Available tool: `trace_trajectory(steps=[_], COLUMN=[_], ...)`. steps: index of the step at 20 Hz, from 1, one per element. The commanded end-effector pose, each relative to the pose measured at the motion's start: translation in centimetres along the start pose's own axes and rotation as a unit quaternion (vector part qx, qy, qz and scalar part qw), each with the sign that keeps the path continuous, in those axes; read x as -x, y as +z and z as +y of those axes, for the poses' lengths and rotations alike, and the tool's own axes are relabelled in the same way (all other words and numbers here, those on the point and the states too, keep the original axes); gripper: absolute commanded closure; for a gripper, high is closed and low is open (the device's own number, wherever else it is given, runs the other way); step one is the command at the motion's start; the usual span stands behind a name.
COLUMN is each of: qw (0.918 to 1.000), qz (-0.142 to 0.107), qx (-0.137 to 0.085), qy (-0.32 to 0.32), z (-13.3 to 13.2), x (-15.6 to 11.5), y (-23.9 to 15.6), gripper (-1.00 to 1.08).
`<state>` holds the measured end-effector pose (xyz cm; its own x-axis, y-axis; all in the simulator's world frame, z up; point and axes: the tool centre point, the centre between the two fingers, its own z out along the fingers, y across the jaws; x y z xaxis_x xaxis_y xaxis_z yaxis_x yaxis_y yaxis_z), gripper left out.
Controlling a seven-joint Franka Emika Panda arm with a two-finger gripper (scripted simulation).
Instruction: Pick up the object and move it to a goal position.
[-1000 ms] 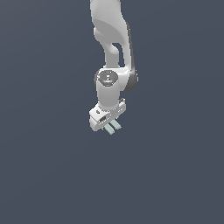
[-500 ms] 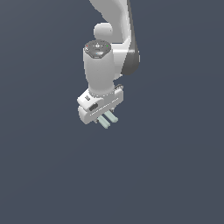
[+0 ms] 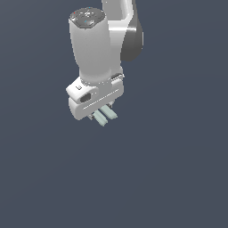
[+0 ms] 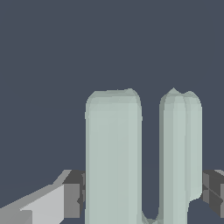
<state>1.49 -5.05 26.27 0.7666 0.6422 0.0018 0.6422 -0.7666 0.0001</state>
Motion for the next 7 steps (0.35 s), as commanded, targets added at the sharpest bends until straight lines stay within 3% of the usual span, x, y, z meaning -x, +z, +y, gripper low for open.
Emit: trace_trajectory(steps=[1, 7], qw=[1.0, 1.0], qz=[-0.001, -0.001], qx=[0.0, 0.0], qy=[0.0, 0.0], z=[0.33, 0.67], x=[-0.07, -0.18], y=[-0.87, -1.56], gripper=[1.08, 1.08])
